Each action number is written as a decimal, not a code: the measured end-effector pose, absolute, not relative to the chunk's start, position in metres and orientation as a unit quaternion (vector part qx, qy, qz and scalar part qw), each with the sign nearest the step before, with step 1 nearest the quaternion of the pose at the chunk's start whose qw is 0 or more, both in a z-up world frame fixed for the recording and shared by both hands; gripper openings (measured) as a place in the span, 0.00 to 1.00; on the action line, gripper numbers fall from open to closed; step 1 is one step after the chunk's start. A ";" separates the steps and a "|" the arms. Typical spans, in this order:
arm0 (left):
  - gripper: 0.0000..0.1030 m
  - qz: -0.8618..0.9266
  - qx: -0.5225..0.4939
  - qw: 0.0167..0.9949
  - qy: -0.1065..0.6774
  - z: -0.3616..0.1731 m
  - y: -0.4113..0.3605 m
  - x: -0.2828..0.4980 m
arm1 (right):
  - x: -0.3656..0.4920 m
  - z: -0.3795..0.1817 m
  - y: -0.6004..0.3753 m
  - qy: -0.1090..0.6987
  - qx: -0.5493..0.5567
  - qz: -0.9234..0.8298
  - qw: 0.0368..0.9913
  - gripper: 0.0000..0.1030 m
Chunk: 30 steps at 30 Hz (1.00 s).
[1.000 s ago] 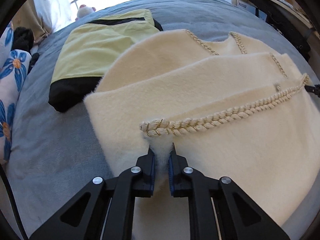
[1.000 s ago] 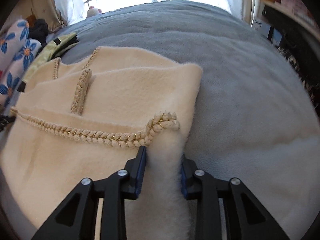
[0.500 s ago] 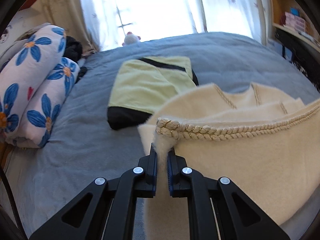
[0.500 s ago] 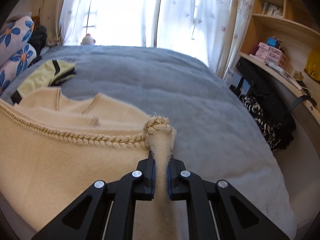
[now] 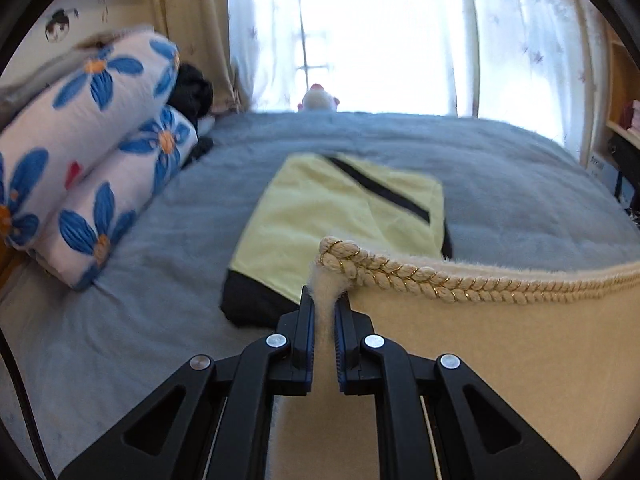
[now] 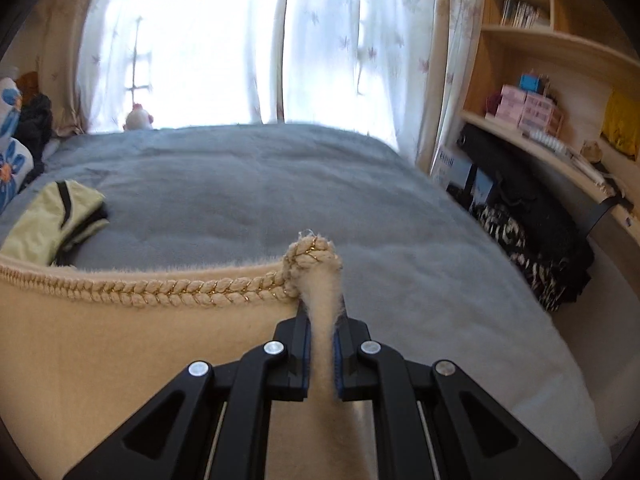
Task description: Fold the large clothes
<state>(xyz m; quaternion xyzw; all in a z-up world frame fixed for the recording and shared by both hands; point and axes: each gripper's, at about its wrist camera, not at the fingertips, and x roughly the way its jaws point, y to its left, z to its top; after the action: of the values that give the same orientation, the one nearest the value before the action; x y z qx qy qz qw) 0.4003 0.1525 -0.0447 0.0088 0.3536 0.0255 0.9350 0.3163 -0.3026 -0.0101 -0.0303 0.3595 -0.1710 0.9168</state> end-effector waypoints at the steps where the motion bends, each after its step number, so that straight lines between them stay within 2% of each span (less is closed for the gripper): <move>1: 0.06 0.032 0.006 0.926 0.375 -0.065 0.150 0.415 | 0.324 -0.028 -0.304 0.377 -0.027 -0.173 0.909 0.07; 6: 0.06 0.054 0.026 0.901 0.430 -0.136 0.144 0.447 | 0.359 -0.106 -0.308 0.454 -0.039 -0.189 0.870 0.07; 13: 0.10 0.043 0.017 0.904 0.425 -0.153 0.143 0.449 | 0.366 -0.125 -0.315 0.468 -0.028 -0.187 0.863 0.08; 15: 0.16 0.036 -0.007 0.902 0.429 -0.152 0.150 0.449 | 0.367 -0.124 -0.316 0.472 -0.029 -0.188 0.861 0.09; 17: 0.37 0.042 -0.025 0.901 0.431 -0.148 0.160 0.448 | 0.366 -0.121 -0.316 0.479 -0.026 -0.185 0.858 0.14; 18: 0.44 0.048 -0.028 0.899 0.434 -0.147 0.164 0.447 | 0.365 -0.118 -0.317 0.483 -0.027 -0.185 0.856 0.17; 19: 0.57 0.055 -0.027 0.898 0.437 -0.145 0.168 0.447 | 0.362 -0.114 -0.315 0.484 -0.026 -0.186 0.855 0.20; 20: 0.61 0.065 -0.027 0.897 0.437 -0.143 0.172 0.443 | 0.359 -0.110 -0.315 0.485 -0.020 -0.183 0.855 0.21; 30: 0.61 0.054 -0.018 0.904 0.423 -0.111 0.169 0.399 | 0.327 -0.065 -0.288 0.452 0.035 -0.118 0.883 0.22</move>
<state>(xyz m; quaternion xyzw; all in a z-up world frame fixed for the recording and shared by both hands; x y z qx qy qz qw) 0.3990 0.1687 -0.1111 -0.0179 0.4227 0.0542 0.9045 0.3266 -0.2883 -0.0652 0.0352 0.4523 -0.1176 0.8834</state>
